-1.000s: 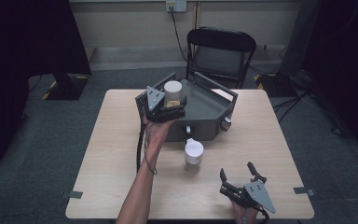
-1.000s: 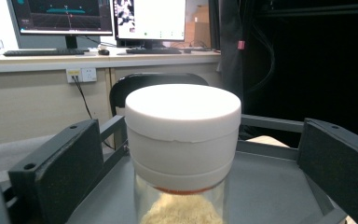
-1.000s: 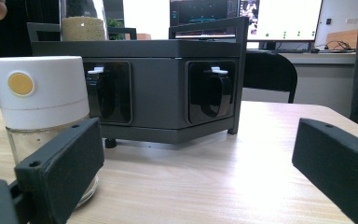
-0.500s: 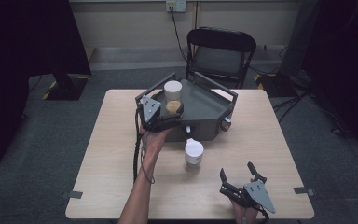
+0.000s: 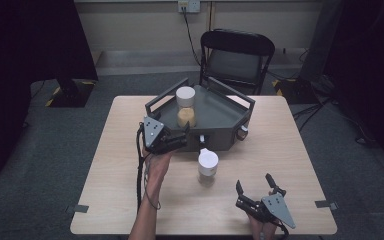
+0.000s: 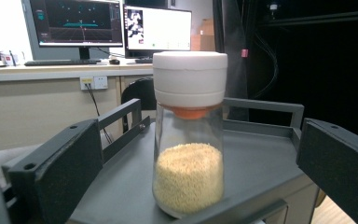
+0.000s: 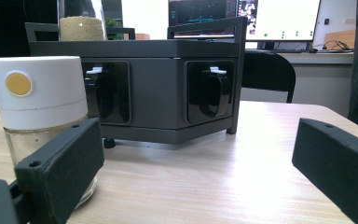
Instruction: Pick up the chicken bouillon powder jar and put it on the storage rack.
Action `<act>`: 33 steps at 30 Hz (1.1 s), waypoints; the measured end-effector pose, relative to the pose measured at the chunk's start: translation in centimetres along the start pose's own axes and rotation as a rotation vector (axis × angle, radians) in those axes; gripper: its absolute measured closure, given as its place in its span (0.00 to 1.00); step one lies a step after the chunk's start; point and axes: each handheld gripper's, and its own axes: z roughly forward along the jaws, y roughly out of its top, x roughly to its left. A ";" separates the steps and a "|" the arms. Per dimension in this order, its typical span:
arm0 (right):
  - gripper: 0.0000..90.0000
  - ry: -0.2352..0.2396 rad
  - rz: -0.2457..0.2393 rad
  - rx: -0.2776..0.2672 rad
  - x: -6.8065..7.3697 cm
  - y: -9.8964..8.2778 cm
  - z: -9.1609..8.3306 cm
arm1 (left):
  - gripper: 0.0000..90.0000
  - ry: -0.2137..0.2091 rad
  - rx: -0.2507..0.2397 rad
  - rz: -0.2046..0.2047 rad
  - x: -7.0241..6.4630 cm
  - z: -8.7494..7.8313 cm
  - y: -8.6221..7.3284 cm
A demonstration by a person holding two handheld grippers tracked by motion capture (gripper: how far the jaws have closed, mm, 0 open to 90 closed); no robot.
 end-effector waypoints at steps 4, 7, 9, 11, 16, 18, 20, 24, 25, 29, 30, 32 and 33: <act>0.01 0.000 0.000 0.000 0.0 0.0 0.0 | 0.00 -0.005 -0.009 -0.002 0.0 -0.9 -0.4; 0.01 -0.001 0.000 0.000 0.0 0.0 0.0 | 0.00 -0.011 -0.011 -0.011 0.1 -1.6 -0.5; 0.01 -0.001 0.000 0.000 0.0 0.0 0.0 | 0.00 -0.001 -0.019 -0.007 0.0 -2.0 -0.7; 0.01 -0.001 -0.001 0.000 0.0 0.0 0.0 | 0.00 -0.006 -0.021 -0.021 0.2 -2.5 -0.8; 0.01 -0.002 -0.001 0.000 0.0 0.0 0.0 | 0.00 0.005 -0.025 -0.021 0.3 -3.3 -1.1; 0.01 -0.002 -0.001 0.000 0.0 0.0 0.0 | 0.00 0.010 -0.026 -0.022 0.3 -3.7 -1.4; 0.01 -0.002 -0.001 0.000 0.0 0.0 0.0 | 0.00 0.011 -0.022 -0.025 0.3 -4.1 -1.6; 0.01 -0.004 -0.001 0.000 0.1 0.0 0.0 | 0.00 0.014 -0.008 -0.016 0.4 -4.6 -2.2; 0.01 -0.004 -0.001 0.000 0.1 0.0 0.0 | 0.00 0.018 -0.002 -0.019 0.4 -4.7 -2.4; 0.01 -0.004 -0.001 0.000 0.1 0.0 0.0 | 0.00 0.023 0.003 -0.027 0.6 -5.2 -3.0; 0.01 -0.004 -0.002 0.000 0.1 0.0 0.0 | 0.00 0.022 0.000 -0.027 0.5 -5.3 -3.3; 0.01 -0.004 -0.001 0.000 0.1 0.0 0.0 | 0.00 0.023 0.004 -0.026 0.5 -5.7 -3.8; 0.01 -0.004 -0.001 0.000 0.1 0.0 0.0 | 0.00 0.022 0.007 -0.025 0.5 -5.8 -3.9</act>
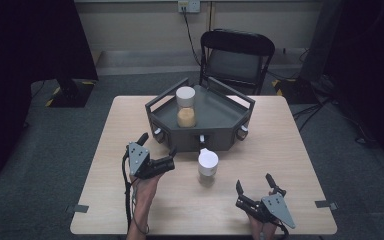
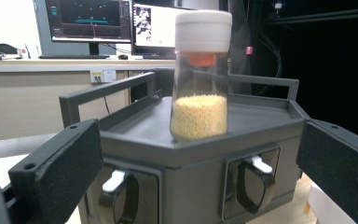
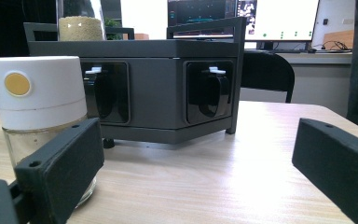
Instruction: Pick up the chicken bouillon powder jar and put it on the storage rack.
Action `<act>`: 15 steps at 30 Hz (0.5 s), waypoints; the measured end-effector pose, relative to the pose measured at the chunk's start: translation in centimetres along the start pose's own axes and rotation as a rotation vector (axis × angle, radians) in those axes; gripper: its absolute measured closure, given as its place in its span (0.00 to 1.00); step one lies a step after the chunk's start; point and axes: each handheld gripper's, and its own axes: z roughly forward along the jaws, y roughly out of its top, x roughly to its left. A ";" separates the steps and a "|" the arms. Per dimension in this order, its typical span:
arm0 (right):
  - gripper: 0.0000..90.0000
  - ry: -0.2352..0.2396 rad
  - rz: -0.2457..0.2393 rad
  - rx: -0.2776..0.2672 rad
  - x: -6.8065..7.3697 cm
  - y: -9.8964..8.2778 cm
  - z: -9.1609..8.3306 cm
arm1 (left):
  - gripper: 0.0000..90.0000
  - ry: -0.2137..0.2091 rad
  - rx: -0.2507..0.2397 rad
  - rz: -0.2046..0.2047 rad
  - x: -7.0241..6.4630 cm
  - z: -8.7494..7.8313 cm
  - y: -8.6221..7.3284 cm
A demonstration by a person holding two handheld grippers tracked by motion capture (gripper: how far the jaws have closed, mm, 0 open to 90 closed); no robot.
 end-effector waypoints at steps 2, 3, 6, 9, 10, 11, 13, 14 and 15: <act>0.01 0.000 0.000 0.000 0.0 0.0 0.0 | 0.00 0.002 0.003 0.000 -0.1 -0.3 -0.7; 0.01 0.000 0.000 0.000 0.0 0.0 0.0 | 0.00 0.002 0.003 0.000 -0.1 -0.3 -0.7; 0.01 0.000 0.000 0.000 0.0 0.0 0.0 | 0.00 0.001 0.014 -0.008 -0.2 -0.7 -1.4; 0.01 0.000 0.000 0.000 0.0 0.0 0.0 | 0.00 -0.006 0.023 -0.003 -0.1 -1.1 -2.0; 0.01 -0.001 0.000 0.000 0.0 0.0 0.0 | 0.00 -0.012 0.029 -0.007 0.0 -1.2 -2.1; 0.01 0.000 0.000 0.000 0.0 0.0 0.0 | 0.00 -0.013 0.029 -0.010 0.0 -1.4 -2.3; 0.01 0.000 0.000 0.000 0.0 0.0 0.0 | 0.00 -0.007 0.030 -0.003 0.0 -1.9 -2.7; 0.01 0.000 0.000 0.000 0.0 0.0 0.0 | 0.00 -0.004 0.035 -0.001 -0.1 -2.1 -2.8; 0.01 -0.001 0.000 0.000 0.0 0.0 0.0 | 0.00 0.001 0.032 0.004 -0.1 -2.4 -3.1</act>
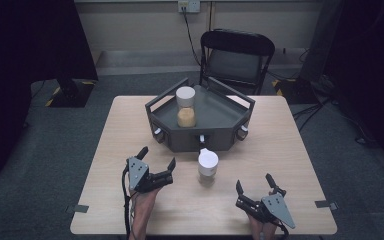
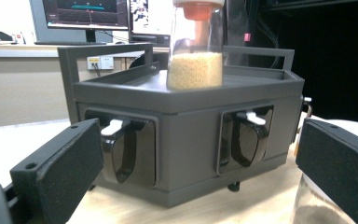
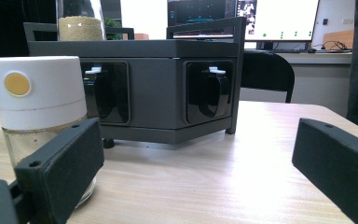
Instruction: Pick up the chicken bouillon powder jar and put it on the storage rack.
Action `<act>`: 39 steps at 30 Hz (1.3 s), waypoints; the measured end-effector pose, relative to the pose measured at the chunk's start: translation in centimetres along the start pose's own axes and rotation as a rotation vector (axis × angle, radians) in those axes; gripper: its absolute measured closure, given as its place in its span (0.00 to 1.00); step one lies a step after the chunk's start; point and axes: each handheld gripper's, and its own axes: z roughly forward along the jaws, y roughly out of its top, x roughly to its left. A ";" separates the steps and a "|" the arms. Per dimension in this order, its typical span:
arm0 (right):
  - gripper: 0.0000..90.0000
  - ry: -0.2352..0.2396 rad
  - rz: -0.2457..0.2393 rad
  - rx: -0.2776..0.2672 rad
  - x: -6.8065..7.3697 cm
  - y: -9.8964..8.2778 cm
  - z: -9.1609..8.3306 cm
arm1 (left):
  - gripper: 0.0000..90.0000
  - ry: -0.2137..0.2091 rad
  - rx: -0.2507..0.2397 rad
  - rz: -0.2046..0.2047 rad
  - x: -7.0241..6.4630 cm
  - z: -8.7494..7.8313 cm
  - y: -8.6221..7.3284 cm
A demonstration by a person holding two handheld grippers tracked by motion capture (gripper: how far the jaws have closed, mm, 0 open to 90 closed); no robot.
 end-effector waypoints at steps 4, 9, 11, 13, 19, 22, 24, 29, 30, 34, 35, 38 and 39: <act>0.01 -0.001 0.000 0.000 0.0 0.0 0.0 | 0.00 0.009 -0.007 0.004 -0.1 -0.7 -0.8; 0.01 -0.001 0.000 0.000 0.0 0.0 0.0 | 0.00 0.016 -0.001 -0.001 -0.1 -1.3 -1.4; 0.01 -0.002 0.000 0.000 0.0 0.0 0.0 | 0.00 0.021 0.012 0.000 -0.1 -1.4 -1.6; 0.01 -0.002 0.000 0.000 0.0 0.0 0.0 | 0.00 0.022 0.011 -0.015 0.0 -1.7 -1.9; 0.01 -0.004 0.000 0.000 0.1 0.0 0.0 | 0.00 0.046 0.005 -0.024 -0.4 -2.4 -3.0; 0.01 -0.006 0.000 0.000 0.1 0.0 0.0 | 0.00 0.054 0.003 -0.023 -0.6 -2.7 -3.5; 0.01 -0.006 0.000 0.000 0.1 0.0 0.0 | 0.00 0.056 0.001 -0.025 -0.6 -2.9 -3.9; 0.01 -0.006 0.000 0.000 0.1 0.0 0.0 | 0.00 0.050 -0.003 -0.032 -0.7 -3.1 -4.3; 0.01 -0.006 0.000 0.000 0.1 0.0 0.0 | 0.00 0.054 -0.008 -0.029 -1.0 -3.1 -4.5; 0.01 -0.007 0.000 0.000 0.1 0.0 0.0 | 0.00 0.044 0.003 -0.024 -1.1 -3.2 -5.1; 0.01 -0.007 0.000 0.000 0.1 0.0 0.0 | 0.00 0.045 0.011 -0.024 -1.1 -3.2 -5.2; 0.01 -0.007 0.000 0.000 0.1 0.0 0.0 | 0.00 0.054 -0.010 -0.007 -1.3 -3.4 -5.7; 0.01 -0.007 0.000 0.000 0.1 0.0 0.0 | 0.00 0.054 -0.012 -0.005 -1.3 -3.4 -5.7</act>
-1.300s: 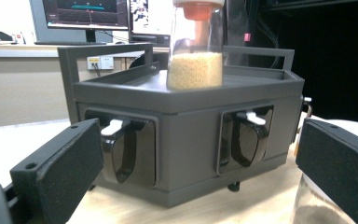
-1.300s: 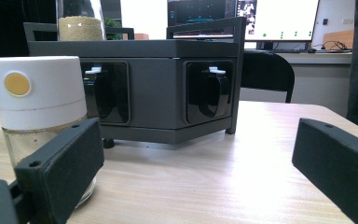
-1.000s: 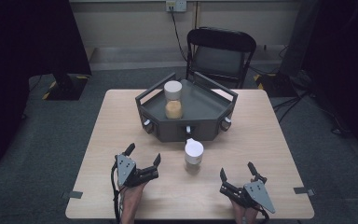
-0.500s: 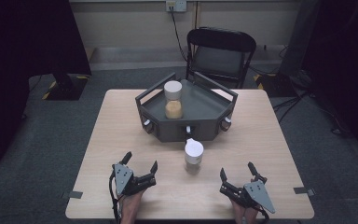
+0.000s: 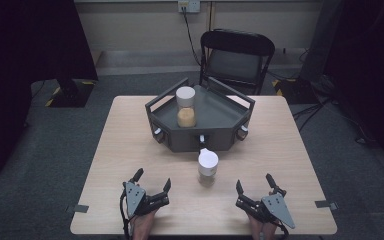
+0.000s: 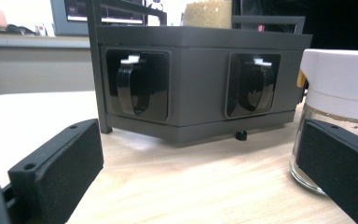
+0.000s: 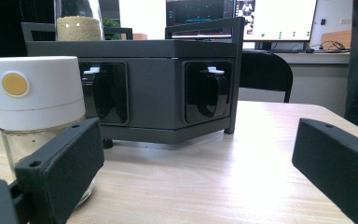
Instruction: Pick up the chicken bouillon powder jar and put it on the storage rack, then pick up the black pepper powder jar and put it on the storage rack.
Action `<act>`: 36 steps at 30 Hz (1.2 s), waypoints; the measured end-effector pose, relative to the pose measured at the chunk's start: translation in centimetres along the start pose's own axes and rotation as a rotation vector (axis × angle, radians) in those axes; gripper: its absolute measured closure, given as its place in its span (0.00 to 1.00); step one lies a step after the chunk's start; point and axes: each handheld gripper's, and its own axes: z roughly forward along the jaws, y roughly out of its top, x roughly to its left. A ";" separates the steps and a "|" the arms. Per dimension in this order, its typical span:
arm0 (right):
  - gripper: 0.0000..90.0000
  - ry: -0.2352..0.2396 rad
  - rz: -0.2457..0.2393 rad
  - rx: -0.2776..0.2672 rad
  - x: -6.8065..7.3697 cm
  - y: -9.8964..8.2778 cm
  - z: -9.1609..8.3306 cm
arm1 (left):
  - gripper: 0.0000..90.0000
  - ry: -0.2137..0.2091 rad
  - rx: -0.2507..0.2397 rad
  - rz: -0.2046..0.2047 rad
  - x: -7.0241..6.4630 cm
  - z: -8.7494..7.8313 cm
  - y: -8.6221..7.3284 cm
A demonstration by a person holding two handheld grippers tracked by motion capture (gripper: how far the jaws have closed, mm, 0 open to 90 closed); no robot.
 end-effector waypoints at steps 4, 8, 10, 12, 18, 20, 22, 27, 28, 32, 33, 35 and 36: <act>0.01 0.000 0.000 0.000 0.0 0.0 0.0 | 0.00 0.003 -0.016 0.013 -0.1 0.0 -0.3; 0.01 0.000 0.000 -0.001 0.0 0.0 0.0 | 0.00 0.015 -0.039 0.031 -0.4 -0.3 -0.7; 0.01 0.000 0.000 0.000 0.0 0.0 0.0 | 0.00 0.025 -0.038 0.032 -0.6 -0.2 -0.7; 0.01 0.000 0.000 -0.001 0.0 0.0 0.0 | 0.00 0.022 -0.039 0.032 -0.5 -0.2 -0.7; 0.01 -0.006 0.000 -0.001 0.1 0.0 0.0 | 0.00 0.024 -0.039 0.034 -0.6 -0.2 -0.7; 0.01 -0.005 0.000 -0.001 0.1 0.0 0.0 | 0.00 0.024 -0.039 0.033 -0.6 -0.2 -0.7; 0.01 -0.005 0.000 -0.001 0.1 0.0 0.0 | 0.00 0.024 -0.039 0.033 -0.6 -0.2 -0.7; 0.01 0.008 0.001 0.000 -0.2 0.0 0.0 | 0.00 0.024 -0.039 0.033 -0.6 -0.2 -0.7; 0.01 0.006 -0.002 -0.001 -0.1 0.0 0.0 | 0.00 0.024 -0.039 0.033 -0.6 -0.2 -0.7; 0.01 0.010 0.000 -0.004 -0.2 0.1 -0.1 | 0.00 0.028 -0.039 0.034 -0.6 -0.2 -0.7; 0.01 0.011 0.004 -0.005 -0.2 0.1 -0.1 | 0.00 0.028 -0.038 0.034 -0.6 -0.2 -0.7; 0.01 0.010 0.005 -0.004 -0.1 0.3 0.0 | 0.01 0.028 -0.039 0.034 -0.7 -0.2 -0.7; 0.01 0.007 0.005 -0.003 0.0 0.5 0.0 | 0.00 0.028 -0.039 0.034 -0.7 -0.2 -0.7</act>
